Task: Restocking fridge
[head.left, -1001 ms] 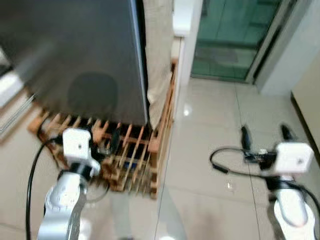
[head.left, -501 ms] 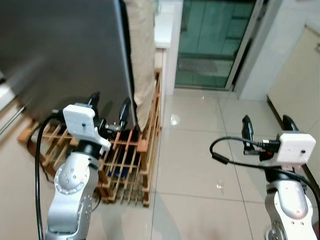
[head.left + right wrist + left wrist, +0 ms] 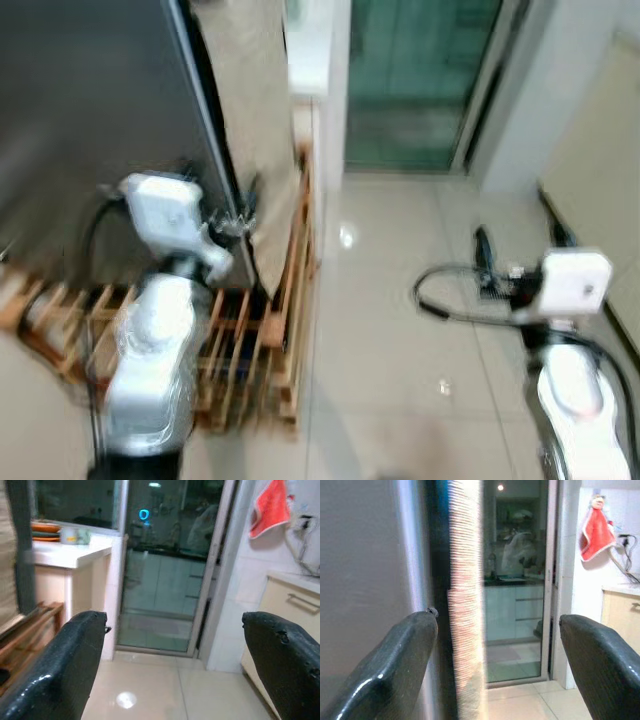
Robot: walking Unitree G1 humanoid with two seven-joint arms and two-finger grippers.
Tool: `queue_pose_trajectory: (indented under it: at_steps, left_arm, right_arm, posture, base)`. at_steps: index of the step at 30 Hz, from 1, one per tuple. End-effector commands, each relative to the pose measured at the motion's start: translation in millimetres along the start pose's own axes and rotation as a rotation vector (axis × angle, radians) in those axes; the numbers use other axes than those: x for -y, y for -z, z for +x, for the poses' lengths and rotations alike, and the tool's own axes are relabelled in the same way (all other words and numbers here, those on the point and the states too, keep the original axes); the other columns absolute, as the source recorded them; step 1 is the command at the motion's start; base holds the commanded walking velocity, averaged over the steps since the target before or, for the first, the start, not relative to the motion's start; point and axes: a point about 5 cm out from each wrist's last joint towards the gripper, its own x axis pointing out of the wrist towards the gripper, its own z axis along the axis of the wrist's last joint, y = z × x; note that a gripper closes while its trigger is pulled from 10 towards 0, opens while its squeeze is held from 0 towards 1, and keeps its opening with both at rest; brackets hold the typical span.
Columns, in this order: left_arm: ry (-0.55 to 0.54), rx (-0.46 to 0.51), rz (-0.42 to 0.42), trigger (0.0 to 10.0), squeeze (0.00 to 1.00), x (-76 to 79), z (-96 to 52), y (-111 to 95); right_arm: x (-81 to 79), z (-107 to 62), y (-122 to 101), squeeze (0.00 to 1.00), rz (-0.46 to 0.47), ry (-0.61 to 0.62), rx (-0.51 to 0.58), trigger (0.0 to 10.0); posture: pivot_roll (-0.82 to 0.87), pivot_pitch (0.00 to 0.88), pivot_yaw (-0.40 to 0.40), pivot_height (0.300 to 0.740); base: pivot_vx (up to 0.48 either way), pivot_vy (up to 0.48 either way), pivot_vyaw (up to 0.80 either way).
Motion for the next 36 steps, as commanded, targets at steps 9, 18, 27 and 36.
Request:
queue_pose_trajectory:
  at_steps: [9, 18, 27, 36]
  left_arm:
    - [0.021, -0.183, -0.122, 10.0, 0.0, -1.3, 22.7, 23]
    - [0.006, -0.324, -0.225, 10.0, 0.0, 8.7, 53.5, 44]
    - [0.008, -0.319, -0.224, 10.0, 0.0, 11.3, 66.3, 40]
    - [0.121, -0.335, -0.225, 10.0, 0.0, 21.7, 56.7, 37]
  right_arm:
    - [-9.0, 5.4, 8, 0.0, 0.035, -0.026, -0.02, 10.0]
    - [-9.4, 9.1, 11, 0.0, 0.045, -0.014, -0.025, 10.0]
    - [-9.1, 8.1, 12, 0.0, 0.043, -0.011, -0.024, 10.0]
    - [-8.2, 7.0, 15, 0.0, 0.038, -0.01, -0.031, 10.0]
  posture:
    - [-0.06, 0.0, 0.05, 0.74]
    - [-0.07, 0.0, 0.06, 0.74]
    - [-0.08, 0.0, 0.061, 0.74]
    - [-0.08, 0.0, 0.058, 0.74]
  base:
    - [0.0, 0.0, 0.0]
    - [0.0, 0.0, 0.0]
    - [0.0, 0.0, 0.0]
    - [0.0, 0.0, 0.0]
